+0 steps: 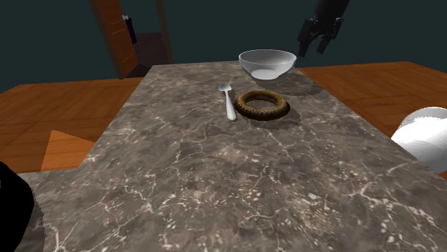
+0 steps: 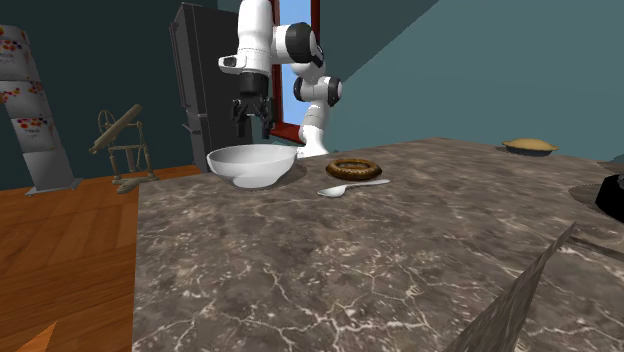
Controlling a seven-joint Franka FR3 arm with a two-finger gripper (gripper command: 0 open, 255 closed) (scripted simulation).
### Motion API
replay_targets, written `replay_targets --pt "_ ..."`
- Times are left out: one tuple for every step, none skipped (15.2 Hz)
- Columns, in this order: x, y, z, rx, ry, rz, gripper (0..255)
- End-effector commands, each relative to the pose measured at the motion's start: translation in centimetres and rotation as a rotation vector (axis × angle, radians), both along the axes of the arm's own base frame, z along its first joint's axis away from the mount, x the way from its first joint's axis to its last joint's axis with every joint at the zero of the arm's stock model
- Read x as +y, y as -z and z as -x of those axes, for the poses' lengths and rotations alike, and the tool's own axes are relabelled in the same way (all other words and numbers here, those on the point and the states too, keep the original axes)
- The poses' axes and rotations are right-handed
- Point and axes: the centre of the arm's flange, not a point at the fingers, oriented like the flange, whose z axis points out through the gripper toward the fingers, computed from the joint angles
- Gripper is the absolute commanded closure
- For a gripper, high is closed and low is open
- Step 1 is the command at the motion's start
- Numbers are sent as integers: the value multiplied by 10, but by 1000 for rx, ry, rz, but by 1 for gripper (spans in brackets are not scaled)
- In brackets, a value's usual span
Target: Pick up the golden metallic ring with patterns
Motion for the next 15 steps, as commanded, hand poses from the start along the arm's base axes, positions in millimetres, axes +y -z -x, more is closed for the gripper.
replay_targets --pt "0 0 0 0 0 0 0" --pt "13 1 1 9 2 4 0" --pt "27 3 3 18 4 8 0" --pt "40 4 4 27 6 12 0" --pt "54 6 5 36 8 15 0" --pt "67 8 6 45 10 19 0" --pt "81 9 7 54 12 23 0" --pt "94 11 9 63 14 27 0" --pt "108 13 10 71 16 31 0" --pt "121 15 11 80 19 35 0" --pt "135 16 12 89 21 39 0" --pt "148 18 13 98 23 43 0" --pt "161 20 14 107 25 46 0" --pt "175 22 15 116 27 50 0" --pt "188 24 16 125 29 54 0"
